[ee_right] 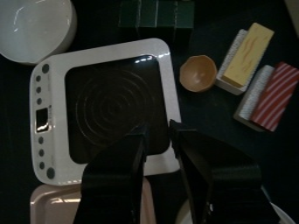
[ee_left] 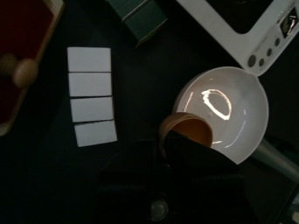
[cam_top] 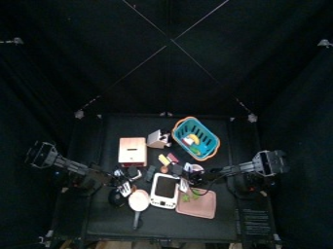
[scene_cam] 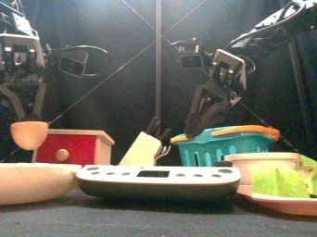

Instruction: Place egg shell in pan

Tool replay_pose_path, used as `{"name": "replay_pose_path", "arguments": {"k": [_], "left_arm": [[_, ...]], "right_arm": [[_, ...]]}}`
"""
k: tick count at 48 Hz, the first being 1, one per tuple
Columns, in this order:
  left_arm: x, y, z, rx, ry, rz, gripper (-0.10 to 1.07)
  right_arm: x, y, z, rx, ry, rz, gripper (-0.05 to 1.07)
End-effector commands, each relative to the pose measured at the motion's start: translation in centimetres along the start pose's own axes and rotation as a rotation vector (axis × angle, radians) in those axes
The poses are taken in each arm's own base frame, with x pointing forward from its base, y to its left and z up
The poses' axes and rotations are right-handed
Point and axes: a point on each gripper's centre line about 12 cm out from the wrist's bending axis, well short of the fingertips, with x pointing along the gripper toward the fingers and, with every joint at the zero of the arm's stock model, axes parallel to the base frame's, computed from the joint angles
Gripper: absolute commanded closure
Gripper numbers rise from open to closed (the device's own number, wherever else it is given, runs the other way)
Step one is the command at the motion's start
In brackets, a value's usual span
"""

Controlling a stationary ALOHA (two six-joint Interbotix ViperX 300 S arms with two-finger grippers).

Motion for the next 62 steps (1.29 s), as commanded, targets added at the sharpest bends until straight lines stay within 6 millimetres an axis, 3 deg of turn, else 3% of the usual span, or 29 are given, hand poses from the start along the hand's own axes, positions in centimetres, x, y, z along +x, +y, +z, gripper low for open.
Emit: {"name": "replay_pose_path", "arguments": {"k": [1,9,22,42,62], "left_arm": [[-0.7,-1.4,0.9,0.015,-0.031,-0.039,0.40],[0.1,-3.3,0.7,0.067,-0.028,-0.075,0.40],[2.7,-4.7,1.1,0.100,0.006,-0.050,0.39],[4.0,-5.1,1.2,0.100,0.030,-0.029,0.38],[3.7,-5.1,1.3,0.097,0.032,-0.021,0.16]], "right_arm": [[-2.6,0.0,1.1,-0.016,-0.057,-0.005,0.34],[-4.0,-0.3,0.6,-0.015,-0.064,-0.013,0.34],[-2.0,0.0,0.2,-0.073,-0.041,-0.006,0.34],[-0.9,0.2,0.6,-0.111,-0.035,-0.018,0.34],[-0.9,0.1,0.2,-0.110,-0.025,-0.019,0.34]]}}
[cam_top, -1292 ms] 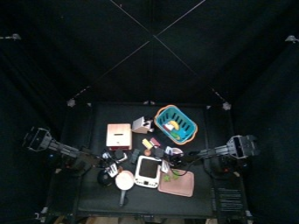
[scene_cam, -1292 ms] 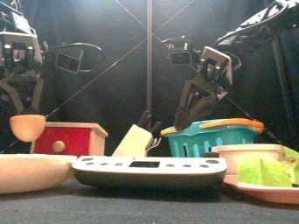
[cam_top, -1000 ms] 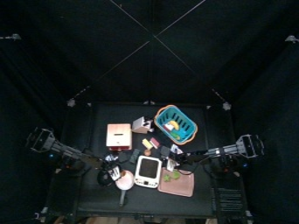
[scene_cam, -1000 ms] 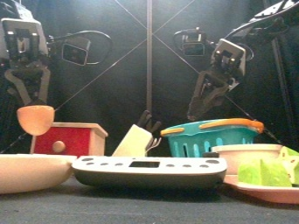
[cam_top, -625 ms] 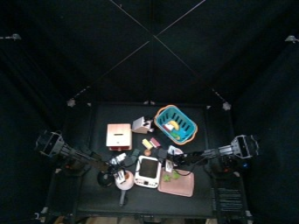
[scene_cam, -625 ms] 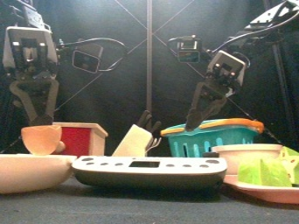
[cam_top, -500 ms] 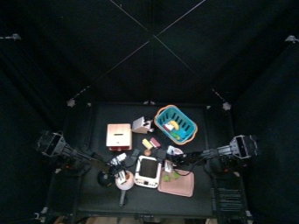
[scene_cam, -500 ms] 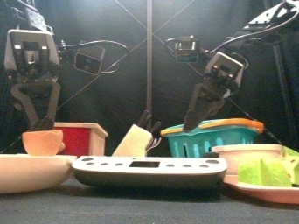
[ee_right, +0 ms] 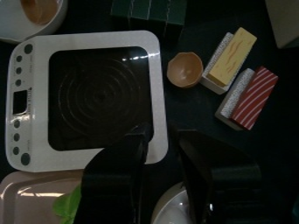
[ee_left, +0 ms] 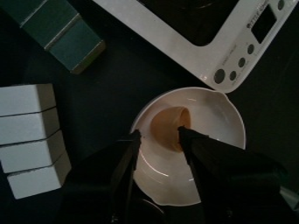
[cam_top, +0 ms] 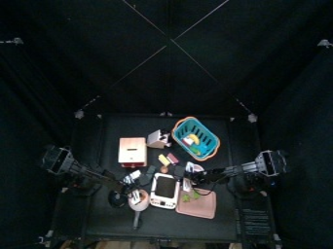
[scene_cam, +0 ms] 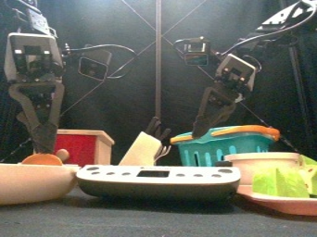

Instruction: Place egg shell in pan

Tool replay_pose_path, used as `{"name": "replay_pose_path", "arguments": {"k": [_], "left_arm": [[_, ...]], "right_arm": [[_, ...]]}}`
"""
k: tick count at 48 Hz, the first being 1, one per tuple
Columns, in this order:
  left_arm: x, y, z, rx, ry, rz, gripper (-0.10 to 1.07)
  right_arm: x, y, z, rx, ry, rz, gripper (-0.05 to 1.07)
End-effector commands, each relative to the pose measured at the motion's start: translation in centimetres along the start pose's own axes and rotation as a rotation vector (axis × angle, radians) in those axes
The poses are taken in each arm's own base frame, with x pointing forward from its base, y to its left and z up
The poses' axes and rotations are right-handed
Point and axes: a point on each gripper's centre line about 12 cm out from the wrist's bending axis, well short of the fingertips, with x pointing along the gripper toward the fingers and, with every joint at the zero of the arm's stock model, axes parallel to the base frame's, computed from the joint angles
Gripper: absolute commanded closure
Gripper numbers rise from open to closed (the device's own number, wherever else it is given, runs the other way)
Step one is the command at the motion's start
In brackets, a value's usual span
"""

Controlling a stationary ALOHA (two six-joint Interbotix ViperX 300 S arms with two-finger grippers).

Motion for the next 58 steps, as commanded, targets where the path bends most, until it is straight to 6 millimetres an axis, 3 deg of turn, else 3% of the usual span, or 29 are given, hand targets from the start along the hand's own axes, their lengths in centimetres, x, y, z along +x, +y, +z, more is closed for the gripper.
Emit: {"name": "replay_pose_path", "arguments": {"k": [1,17,26,36,46,58], "left_arm": [[-0.8,-0.5,0.8,-0.002,-0.025,-0.018,0.16],[-2.3,-0.8,2.1,0.050,-0.079,-0.007,0.15],[-2.4,-0.2,3.8,0.064,-0.126,0.019,0.16],[-2.9,1.7,7.9,-0.015,-0.191,0.062,0.16],[-1.6,4.9,11.7,-0.004,-0.237,0.182,0.16],[0.4,5.9,14.5,-0.006,-0.245,0.231,0.16]], "right_arm": [[-0.6,0.0,0.9,0.008,-0.031,0.008,0.34],[-0.5,0.0,0.8,0.009,-0.024,0.002,0.34],[-0.5,-0.4,0.4,0.026,-0.001,-0.026,0.34],[-1.2,-1.0,-1.1,0.119,0.053,-0.046,0.34],[-2.5,-1.6,-1.5,0.144,0.030,-0.037,0.34],[-2.9,-1.5,-1.7,0.141,0.013,-0.015,0.34]]}}
